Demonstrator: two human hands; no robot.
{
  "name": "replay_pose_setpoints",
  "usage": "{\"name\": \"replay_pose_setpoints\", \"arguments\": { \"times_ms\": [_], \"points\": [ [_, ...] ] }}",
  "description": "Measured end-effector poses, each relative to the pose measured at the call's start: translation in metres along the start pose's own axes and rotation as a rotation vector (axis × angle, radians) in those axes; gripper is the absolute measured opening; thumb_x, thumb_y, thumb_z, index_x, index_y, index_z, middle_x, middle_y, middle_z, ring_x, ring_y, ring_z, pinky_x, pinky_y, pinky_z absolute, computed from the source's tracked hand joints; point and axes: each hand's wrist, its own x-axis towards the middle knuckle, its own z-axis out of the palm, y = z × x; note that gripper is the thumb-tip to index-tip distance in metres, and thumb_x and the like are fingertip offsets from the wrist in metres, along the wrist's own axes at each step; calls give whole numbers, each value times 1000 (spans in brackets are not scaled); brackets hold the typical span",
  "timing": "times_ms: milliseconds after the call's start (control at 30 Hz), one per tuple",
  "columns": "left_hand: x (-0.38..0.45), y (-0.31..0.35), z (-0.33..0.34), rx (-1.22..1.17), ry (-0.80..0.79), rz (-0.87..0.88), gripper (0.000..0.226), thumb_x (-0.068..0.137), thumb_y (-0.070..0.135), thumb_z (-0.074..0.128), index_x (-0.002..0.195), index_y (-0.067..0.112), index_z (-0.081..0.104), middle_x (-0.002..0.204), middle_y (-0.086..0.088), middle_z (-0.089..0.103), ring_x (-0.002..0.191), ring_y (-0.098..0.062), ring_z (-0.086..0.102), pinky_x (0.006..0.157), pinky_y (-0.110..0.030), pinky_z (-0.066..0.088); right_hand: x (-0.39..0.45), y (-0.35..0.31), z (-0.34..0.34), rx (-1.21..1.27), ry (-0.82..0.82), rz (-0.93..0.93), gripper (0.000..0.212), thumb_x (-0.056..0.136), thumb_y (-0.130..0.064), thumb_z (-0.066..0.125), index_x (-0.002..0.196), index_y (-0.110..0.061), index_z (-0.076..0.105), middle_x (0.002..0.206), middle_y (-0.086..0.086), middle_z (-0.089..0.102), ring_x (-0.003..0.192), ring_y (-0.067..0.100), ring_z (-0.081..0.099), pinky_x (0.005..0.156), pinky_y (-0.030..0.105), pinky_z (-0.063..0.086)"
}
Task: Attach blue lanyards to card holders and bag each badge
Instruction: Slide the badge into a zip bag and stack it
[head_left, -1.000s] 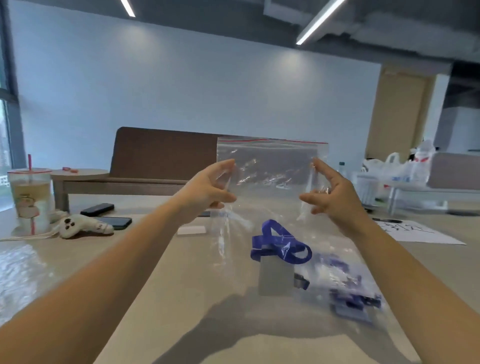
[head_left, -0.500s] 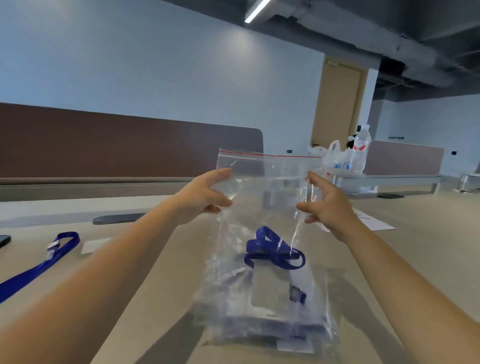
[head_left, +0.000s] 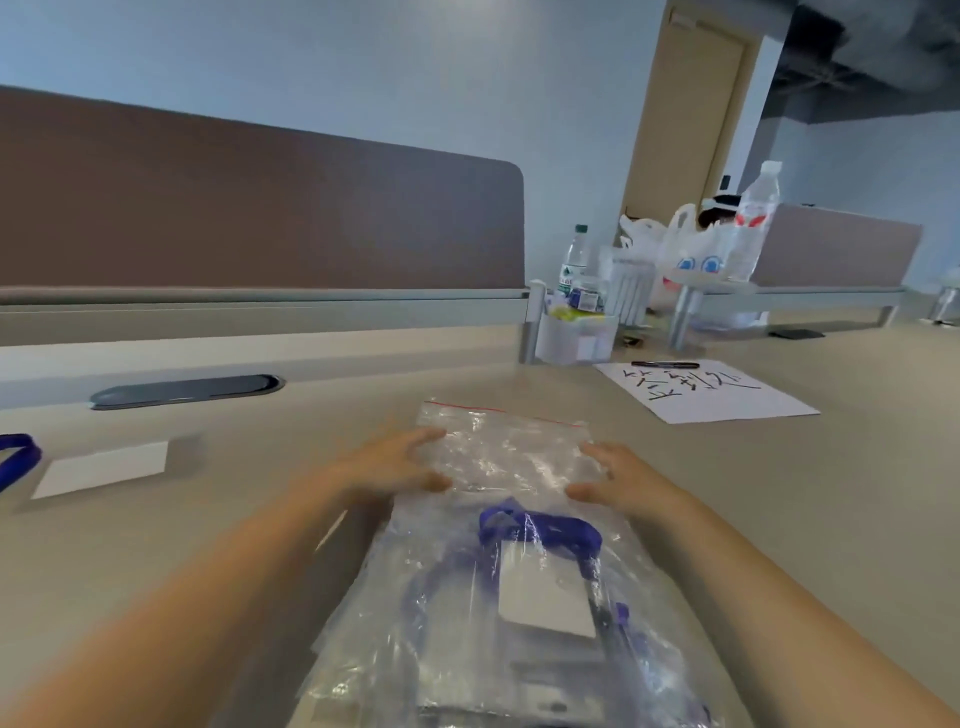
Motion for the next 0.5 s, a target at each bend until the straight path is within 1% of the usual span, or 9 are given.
{"name": "replay_pose_setpoints", "arguments": {
  "times_ms": [67,133,200,267,367,433,500],
  "points": [
    [5,-9,5,132,-68,-27,67,85,34,60,142,21,28,151,1,28,137,-16,29,110,-23,23,1,5,3,-89,-51,32,62,84,-34,60,138,-13,35,154,10,12,140,26,20,113,33,19],
    [9,-14,7,240,-77,-21,67,85,42,57,142,22,28,151,1,27,138,-16,26,112,-25,21,0,6,4,-178,-64,28,56,86,-39,55,133,-12,42,152,10,16,138,27,24,111,33,21],
    [11,-15,7,290,-86,-18,67,86,45,54,143,23,26,153,-1,24,141,-17,21,113,-26,17,-2,6,5,-228,-60,26,55,87,-41,53,133,-12,42,151,8,21,135,27,28,109,33,24],
    [11,-13,6,305,-93,-19,66,87,45,51,143,22,25,154,-2,20,142,-17,18,114,-26,15,-5,7,4,-224,-35,25,58,86,-42,53,135,-13,40,151,6,23,135,26,29,109,33,25],
    [1,-12,-1,324,-39,-8,65,88,44,50,143,20,25,153,0,24,140,-17,24,112,-26,19,-14,3,0,-170,24,37,61,87,-41,52,139,-15,33,153,4,21,138,22,25,113,34,20],
    [-12,-12,-8,344,5,-23,64,88,42,51,142,18,27,152,1,27,138,-17,27,110,-25,21,-20,-4,-4,-152,66,29,59,88,-38,52,138,-13,35,151,6,26,137,22,28,113,35,22],
    [-29,-14,-16,369,47,-45,62,88,41,52,141,16,30,150,-1,31,136,-18,31,109,-26,24,-27,-15,-6,-255,76,0,56,89,-37,51,137,-14,35,149,6,31,135,22,32,110,33,25]
  ]
}}
